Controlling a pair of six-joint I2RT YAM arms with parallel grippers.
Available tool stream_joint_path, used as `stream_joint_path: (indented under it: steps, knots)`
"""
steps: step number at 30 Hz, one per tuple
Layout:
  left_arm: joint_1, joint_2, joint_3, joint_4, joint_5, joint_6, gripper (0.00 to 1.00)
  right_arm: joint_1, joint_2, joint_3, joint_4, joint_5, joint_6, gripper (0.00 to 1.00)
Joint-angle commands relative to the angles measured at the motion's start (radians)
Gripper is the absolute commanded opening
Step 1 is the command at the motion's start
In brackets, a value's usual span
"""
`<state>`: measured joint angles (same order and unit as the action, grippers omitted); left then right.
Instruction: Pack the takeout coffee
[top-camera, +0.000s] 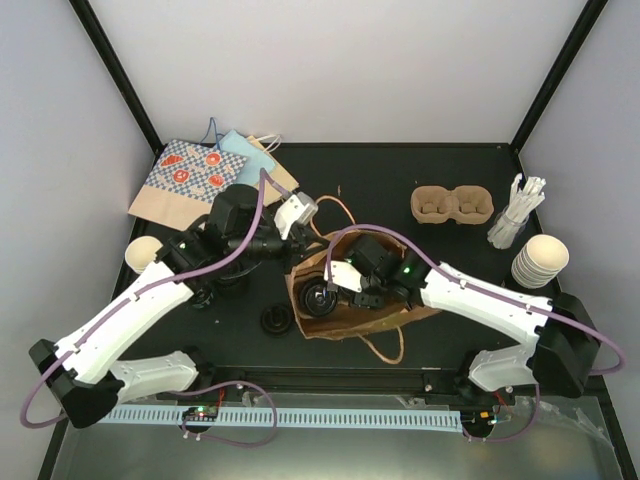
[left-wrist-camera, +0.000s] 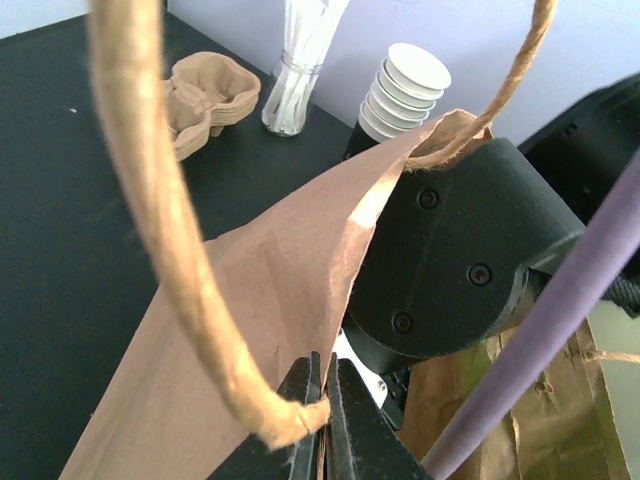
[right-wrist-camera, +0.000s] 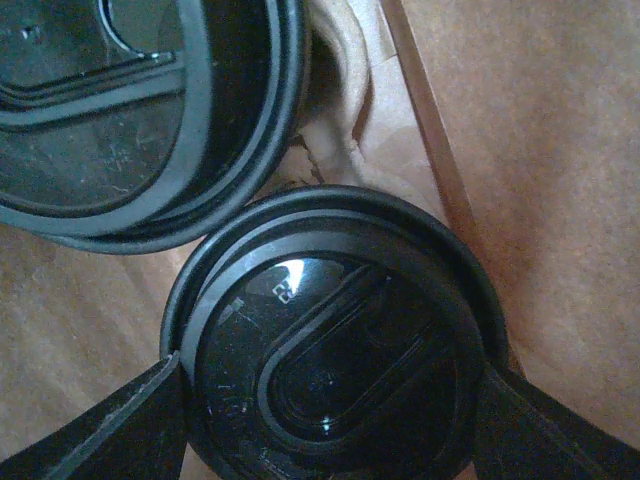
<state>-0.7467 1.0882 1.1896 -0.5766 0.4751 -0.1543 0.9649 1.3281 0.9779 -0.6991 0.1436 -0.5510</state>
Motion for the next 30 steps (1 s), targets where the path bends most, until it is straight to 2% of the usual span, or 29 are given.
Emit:
stream_joint_path:
  steps: [1,11,25,30]
  knots:
    - [0.072,0.046,0.059,-0.010,0.110,0.019,0.02,-0.038,0.050,0.029,0.021,-0.077,-0.004,0.46]
    - [0.190,0.169,0.124,-0.068,0.118,0.114,0.02,-0.133,0.177,0.078,0.067,-0.134,-0.032,0.46]
    - [0.235,0.330,0.250,-0.091,-0.055,0.127,0.04,-0.182,0.358,0.199,0.012,-0.181,-0.032,0.46]
    - [0.245,0.351,0.295,-0.070,-0.069,0.138,0.15,-0.222,0.427,0.268,-0.039,-0.248,-0.043,0.46]
